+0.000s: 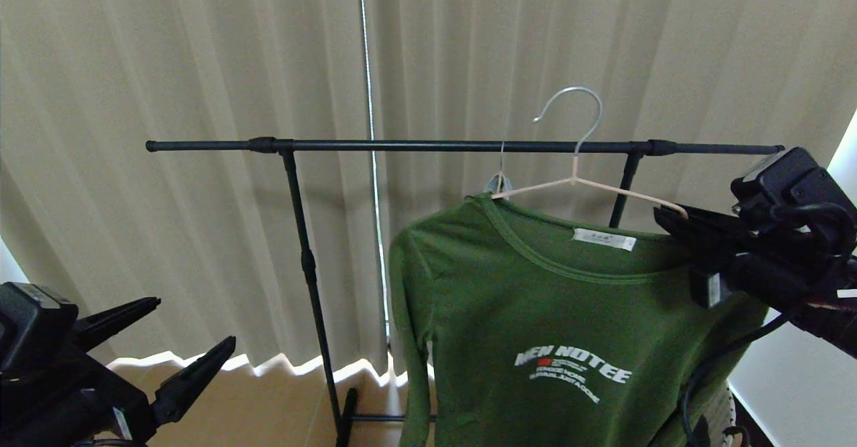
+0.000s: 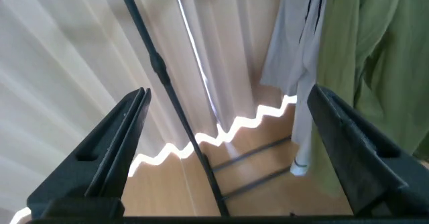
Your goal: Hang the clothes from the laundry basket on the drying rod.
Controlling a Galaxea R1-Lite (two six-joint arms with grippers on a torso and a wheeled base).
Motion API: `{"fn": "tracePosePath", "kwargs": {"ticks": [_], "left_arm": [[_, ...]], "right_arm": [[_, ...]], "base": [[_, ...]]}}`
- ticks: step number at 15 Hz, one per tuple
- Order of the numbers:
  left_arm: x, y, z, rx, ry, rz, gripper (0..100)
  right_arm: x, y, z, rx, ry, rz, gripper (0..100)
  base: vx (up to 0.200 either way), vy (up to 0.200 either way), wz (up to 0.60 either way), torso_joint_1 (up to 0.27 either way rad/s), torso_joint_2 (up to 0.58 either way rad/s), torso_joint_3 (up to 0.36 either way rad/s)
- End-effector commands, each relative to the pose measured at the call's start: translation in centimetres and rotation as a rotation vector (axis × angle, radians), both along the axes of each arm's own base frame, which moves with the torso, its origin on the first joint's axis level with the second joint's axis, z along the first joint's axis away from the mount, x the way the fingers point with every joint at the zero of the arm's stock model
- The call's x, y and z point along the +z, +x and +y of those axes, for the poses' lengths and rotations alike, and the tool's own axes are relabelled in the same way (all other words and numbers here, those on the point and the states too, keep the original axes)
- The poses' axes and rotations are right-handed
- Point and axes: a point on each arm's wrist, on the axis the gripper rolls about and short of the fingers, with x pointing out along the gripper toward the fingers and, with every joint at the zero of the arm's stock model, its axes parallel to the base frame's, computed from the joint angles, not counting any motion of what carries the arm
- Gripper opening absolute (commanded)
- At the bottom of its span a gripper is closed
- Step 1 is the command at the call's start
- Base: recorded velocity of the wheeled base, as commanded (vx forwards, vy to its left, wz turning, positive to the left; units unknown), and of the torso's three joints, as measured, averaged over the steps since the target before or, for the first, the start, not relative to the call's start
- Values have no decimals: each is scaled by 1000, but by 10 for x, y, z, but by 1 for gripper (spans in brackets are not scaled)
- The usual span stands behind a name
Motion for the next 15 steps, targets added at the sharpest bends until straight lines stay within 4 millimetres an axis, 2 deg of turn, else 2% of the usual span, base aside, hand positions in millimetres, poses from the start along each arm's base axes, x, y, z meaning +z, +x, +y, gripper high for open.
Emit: {"fn": "tracePosePath", "kwargs": {"ticks": [1, 4, 5, 7, 11, 15], "left_arm": [[7, -10, 2, 2, -8, -61, 100], [6, -14, 2, -2, -7, -66, 100], [6, -14, 2, -2, -7, -68, 100], [5, -14, 2, -2, -6, -67, 100], [5, -15, 2, 0, -5, -64, 100], [5, -20, 3, -3, -12, -79, 100]], "right_arm": [[7, -17, -24, -128, -42, 18, 0], [12, -43, -45, -244, -74, 91, 0], [16, -58, -58, -317, -82, 122, 0], [20, -73, -70, -397, -93, 145, 0], [22, -84, -89, -540, -182, 138, 0], [20, -82, -92, -558, -188, 151, 0]], "base": [[0, 0, 0, 0, 0, 0], [0, 0, 0, 0, 0, 0], [0, 0, 0, 0, 0, 0], [0, 0, 0, 0, 0, 0], [0, 0, 0, 0, 0, 0], [0, 0, 0, 0, 0, 0]]}}
